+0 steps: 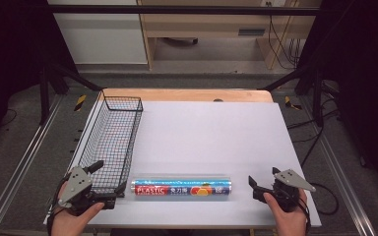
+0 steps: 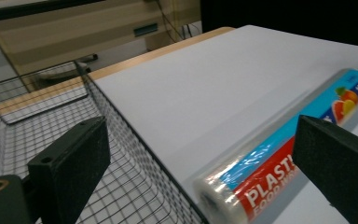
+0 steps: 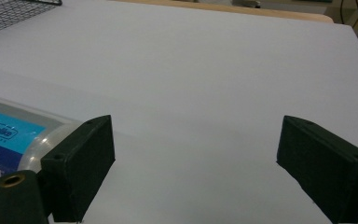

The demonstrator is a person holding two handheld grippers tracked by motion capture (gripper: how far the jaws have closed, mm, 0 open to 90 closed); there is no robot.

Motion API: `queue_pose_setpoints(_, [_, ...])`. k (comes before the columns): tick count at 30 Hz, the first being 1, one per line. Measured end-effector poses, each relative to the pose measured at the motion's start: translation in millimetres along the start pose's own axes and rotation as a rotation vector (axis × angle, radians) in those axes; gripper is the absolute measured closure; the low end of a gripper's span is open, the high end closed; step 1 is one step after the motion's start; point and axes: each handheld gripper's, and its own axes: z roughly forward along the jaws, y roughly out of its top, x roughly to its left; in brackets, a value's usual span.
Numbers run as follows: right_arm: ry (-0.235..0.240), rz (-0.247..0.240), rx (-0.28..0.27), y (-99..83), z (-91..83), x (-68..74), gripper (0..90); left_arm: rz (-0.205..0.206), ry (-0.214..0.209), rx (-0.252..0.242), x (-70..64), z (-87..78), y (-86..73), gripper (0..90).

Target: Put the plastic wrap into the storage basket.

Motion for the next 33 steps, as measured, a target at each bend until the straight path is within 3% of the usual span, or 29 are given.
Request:
queue_pose_setpoints(2, [-0.017, 0.009, 0.005, -0.6, 0.1, -1.1, 9.4, 0.020, -0.042, 0.025, -4.1, 4.8, 3.2, 4.6])
queue_pose_setpoints(3, [-0.017, 0.009, 0.005, -0.6, 0.1, -1.1, 9.4, 0.020, -0.042, 0.025, -4.1, 4.8, 3.2, 4.6])
queue_pose_setpoints(6, [-0.047, 0.024, -0.004, -0.5, -1.9, -3.9, 7.7, 0.063, -0.112, 0.087, -10.4, 13.2, 11.2, 4.6])
queue_pose_setpoints(7, [-0.043, 0.030, -0.005, -1.0, -2.8, -4.1, 7.9, 0.098, -0.156, 0.135, -15.5, 19.3, 19.6, 4.6])
queue_pose_setpoints(8, [-0.040, 0.029, -0.003, -1.0, -2.9, -3.8, 7.9, 0.127, -0.169, 0.160, -18.7, 22.6, 24.4, 4.7])
queue_pose_setpoints(9, [-0.040, 0.029, -0.003, -1.0, -2.9, -3.8, 7.9, 0.127, -0.169, 0.160, -18.7, 22.6, 24.4, 4.7])
queue_pose_setpoints(11, [-0.037, 0.021, 0.001, -0.8, -2.7, -2.2, 7.9, 0.174, -0.231, 0.213, -26.2, 32.2, 35.7, 4.6])
queue_pose_setpoints(12, [-0.039, 0.019, 0.007, -0.8, -2.2, -0.9, 7.9, 0.232, -0.274, 0.267, -32.8, 40.7, 45.1, 4.3])
queue_pose_setpoints(14, [-0.038, 0.015, 0.012, -1.0, -1.2, -0.4, 8.0, 0.301, -0.327, 0.325, -40.4, 51.6, 54.3, 4.3])
queue_pose_setpoints(17, [-0.037, 0.017, 0.016, -1.3, -1.1, -1.0, 8.3, 0.354, -0.385, 0.394, -47.3, 69.9, 62.8, 4.7])
queue_pose_setpoints(20, [-0.036, 0.021, 0.018, -1.7, -1.2, -2.4, 8.7, 0.427, -0.421, 0.477, -53.3, 89.1, 64.9, 5.1])
queue_pose_setpoints(26, [-0.033, 0.029, 0.021, -1.9, -0.1, -3.7, 9.0, 0.491, -0.491, 0.559, -58.4, 116.0, 60.0, 9.2])
queue_pose_setpoints(27, [-0.029, 0.024, 0.022, -2.0, 0.1, -3.2, 9.3, 0.533, -0.496, 0.589, -60.6, 124.7, 57.2, 9.9])
queue_pose_setpoints(31, [-0.027, 0.020, 0.026, -1.9, 0.5, -2.3, 9.3, 0.523, -0.503, 0.599, -66.0, 136.1, 53.6, 11.6])
queue_pose_setpoints(33, [-0.023, 0.017, 0.027, -2.1, 0.8, -2.0, 9.3, 0.550, -0.510, 0.608, -69.2, 146.1, 52.1, 12.8])
